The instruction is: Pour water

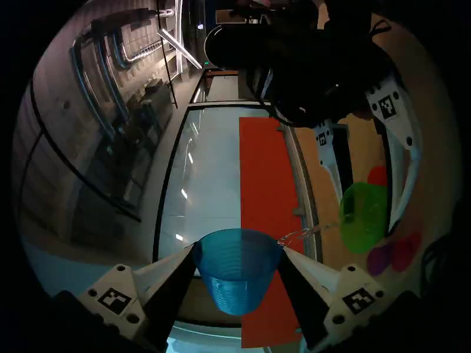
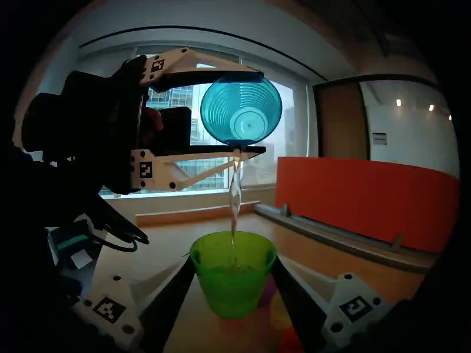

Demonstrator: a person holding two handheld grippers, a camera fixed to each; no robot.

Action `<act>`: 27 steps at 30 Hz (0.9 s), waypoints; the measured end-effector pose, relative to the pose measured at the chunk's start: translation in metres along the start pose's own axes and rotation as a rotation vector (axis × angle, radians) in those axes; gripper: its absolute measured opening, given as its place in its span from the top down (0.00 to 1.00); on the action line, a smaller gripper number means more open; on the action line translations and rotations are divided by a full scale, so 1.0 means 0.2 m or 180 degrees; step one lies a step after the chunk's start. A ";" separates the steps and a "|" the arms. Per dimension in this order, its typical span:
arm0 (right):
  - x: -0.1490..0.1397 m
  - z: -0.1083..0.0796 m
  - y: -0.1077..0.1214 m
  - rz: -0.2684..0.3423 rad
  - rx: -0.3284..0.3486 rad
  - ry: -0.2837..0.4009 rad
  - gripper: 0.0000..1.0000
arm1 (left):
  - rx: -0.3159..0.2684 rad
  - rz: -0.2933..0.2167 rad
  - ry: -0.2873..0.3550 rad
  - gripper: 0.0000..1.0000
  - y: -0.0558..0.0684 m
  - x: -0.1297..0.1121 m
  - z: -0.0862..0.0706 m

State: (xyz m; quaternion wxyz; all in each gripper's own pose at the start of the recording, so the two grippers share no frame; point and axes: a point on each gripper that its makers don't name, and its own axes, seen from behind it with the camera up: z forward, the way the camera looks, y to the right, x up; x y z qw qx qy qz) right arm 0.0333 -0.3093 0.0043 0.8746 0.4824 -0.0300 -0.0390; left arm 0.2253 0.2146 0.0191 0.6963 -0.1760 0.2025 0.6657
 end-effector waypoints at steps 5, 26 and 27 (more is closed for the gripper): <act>0.00 0.00 0.00 -0.0004 -0.0002 0.0003 0.10 | 0.0023 0.0119 0.0012 0.11 0.00 0.02 -0.01; 0.01 0.00 0.00 0.0000 -0.0016 0.0033 0.10 | 0.0135 0.0460 0.0062 0.11 -0.06 0.06 -0.03; 0.01 0.00 0.00 0.0001 -0.0016 0.0034 0.10 | 0.0136 0.0459 0.0064 0.11 -0.06 0.07 -0.03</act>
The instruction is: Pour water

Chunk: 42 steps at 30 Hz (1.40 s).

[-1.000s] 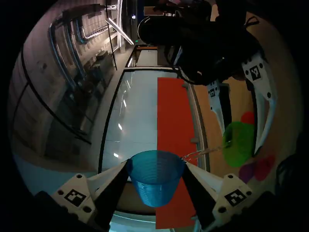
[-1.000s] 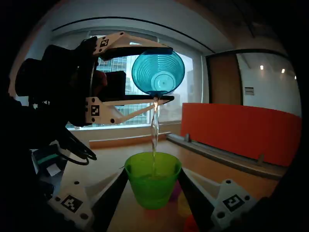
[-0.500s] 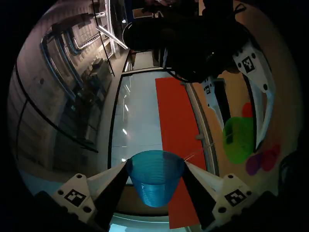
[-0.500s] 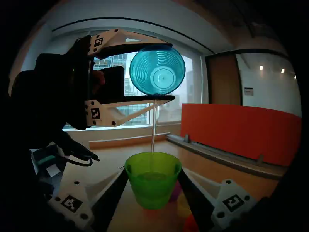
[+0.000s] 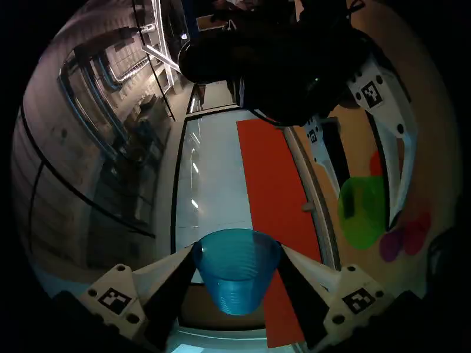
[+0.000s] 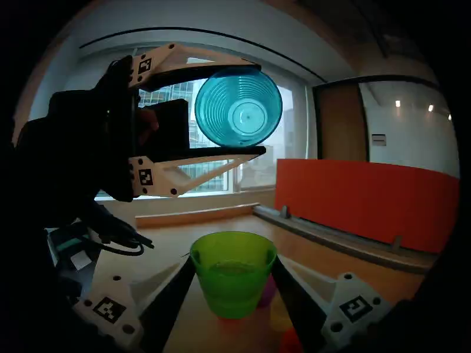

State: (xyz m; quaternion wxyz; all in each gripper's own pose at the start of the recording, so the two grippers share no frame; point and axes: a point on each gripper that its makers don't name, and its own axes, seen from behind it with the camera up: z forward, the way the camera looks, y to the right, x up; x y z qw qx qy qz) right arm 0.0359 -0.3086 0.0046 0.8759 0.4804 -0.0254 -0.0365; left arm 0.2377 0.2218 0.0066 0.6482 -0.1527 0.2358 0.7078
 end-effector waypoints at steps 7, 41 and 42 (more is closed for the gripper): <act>0.00 0.00 0.00 -0.0004 -0.0007 0.0003 0.10 | 0.0007 -0.0075 0.0013 0.11 0.00 0.00 0.00; 0.05 -0.03 0.04 0.0017 -0.0113 0.0080 0.10 | -0.0127 -0.3308 0.0013 0.11 0.06 -0.17 0.06; 0.06 -0.03 0.04 0.0019 -0.0118 0.0085 0.10 | -0.0130 -0.3410 0.0016 0.11 0.06 -0.18 0.06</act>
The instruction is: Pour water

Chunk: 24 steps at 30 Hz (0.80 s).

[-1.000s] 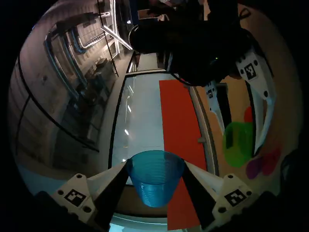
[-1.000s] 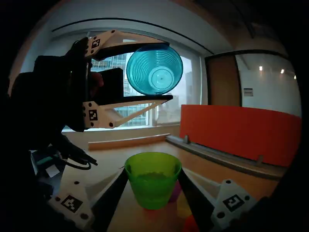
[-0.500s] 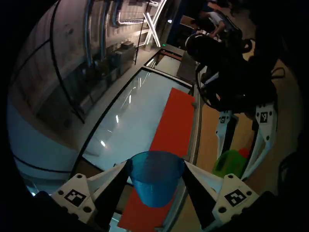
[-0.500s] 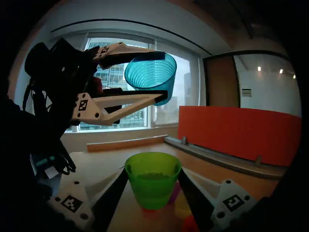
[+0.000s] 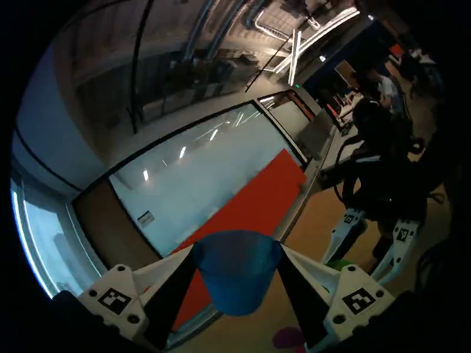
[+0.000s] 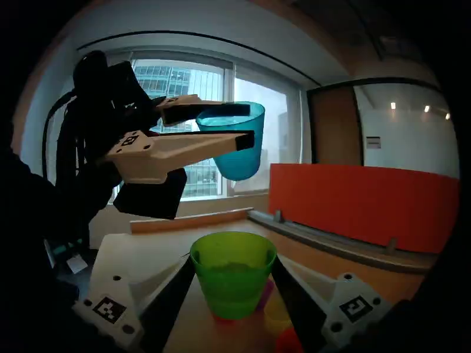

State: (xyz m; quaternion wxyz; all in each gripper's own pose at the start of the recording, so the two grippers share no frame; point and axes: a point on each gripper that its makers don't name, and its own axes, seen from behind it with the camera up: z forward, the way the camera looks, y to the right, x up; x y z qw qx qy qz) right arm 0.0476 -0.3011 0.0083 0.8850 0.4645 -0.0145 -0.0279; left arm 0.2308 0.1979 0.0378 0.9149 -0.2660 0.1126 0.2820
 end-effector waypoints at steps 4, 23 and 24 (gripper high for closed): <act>0.01 0.00 0.00 0.0011 -0.0016 0.0019 0.10 | -0.0017 -0.0395 0.0013 0.11 -0.03 -0.02 -0.01; 0.04 -0.02 0.01 0.0017 -0.0048 0.0046 0.10 | -0.0108 -0.1491 -0.0002 0.11 -0.09 -0.10 -0.03; 0.04 -0.02 0.01 0.0016 -0.0050 0.0045 0.10 | -0.0106 -0.1504 -0.0004 0.11 -0.09 -0.10 -0.03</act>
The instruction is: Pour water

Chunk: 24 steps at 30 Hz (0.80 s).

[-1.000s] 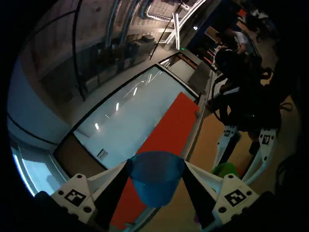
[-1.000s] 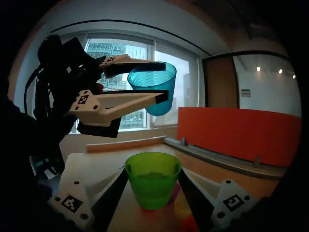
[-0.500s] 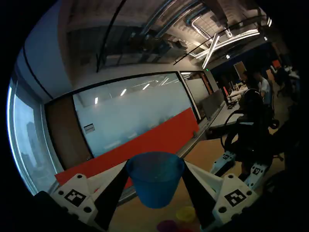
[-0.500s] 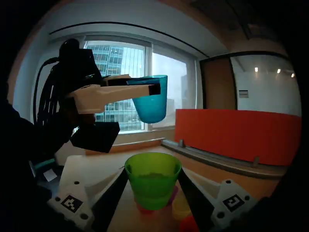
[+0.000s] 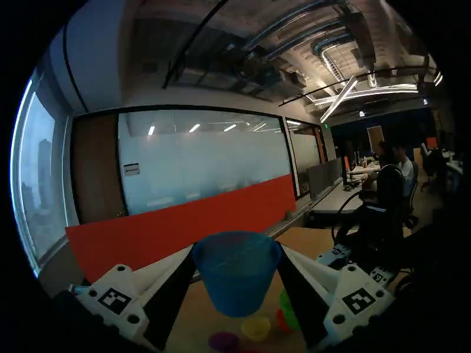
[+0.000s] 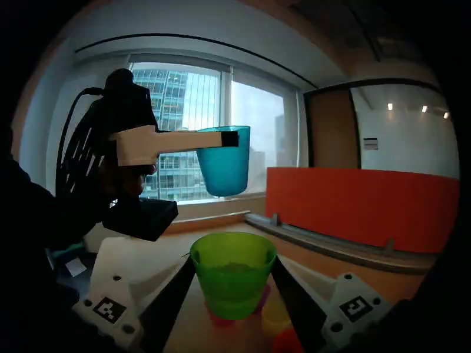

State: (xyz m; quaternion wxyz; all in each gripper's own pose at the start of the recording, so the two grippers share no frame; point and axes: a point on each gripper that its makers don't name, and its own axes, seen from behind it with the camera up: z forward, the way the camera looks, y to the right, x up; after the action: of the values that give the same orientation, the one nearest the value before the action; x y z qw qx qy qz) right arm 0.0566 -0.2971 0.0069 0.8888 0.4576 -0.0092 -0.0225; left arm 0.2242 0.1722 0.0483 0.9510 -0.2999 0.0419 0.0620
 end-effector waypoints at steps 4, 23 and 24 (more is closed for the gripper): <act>0.01 -0.01 0.00 -0.0002 -0.0012 -0.0004 0.10 | 0.0021 -0.0036 -0.0009 0.11 -0.02 -0.02 -0.01; -0.01 -0.16 0.12 -0.0032 -0.0230 -0.0104 0.10 | 0.0091 -0.0128 -0.0098 0.11 -0.06 -0.21 -0.15; -0.01 -0.17 0.13 -0.0033 -0.0245 -0.0108 0.10 | 0.0089 -0.0137 -0.0101 0.11 -0.06 -0.22 -0.15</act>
State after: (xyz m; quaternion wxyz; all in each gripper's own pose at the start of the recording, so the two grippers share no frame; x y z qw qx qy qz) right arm 0.0573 -0.2540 0.0084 0.9053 0.4227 -0.0210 -0.0351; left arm 0.1812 0.1404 0.0355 0.9568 -0.2863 0.0212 0.0457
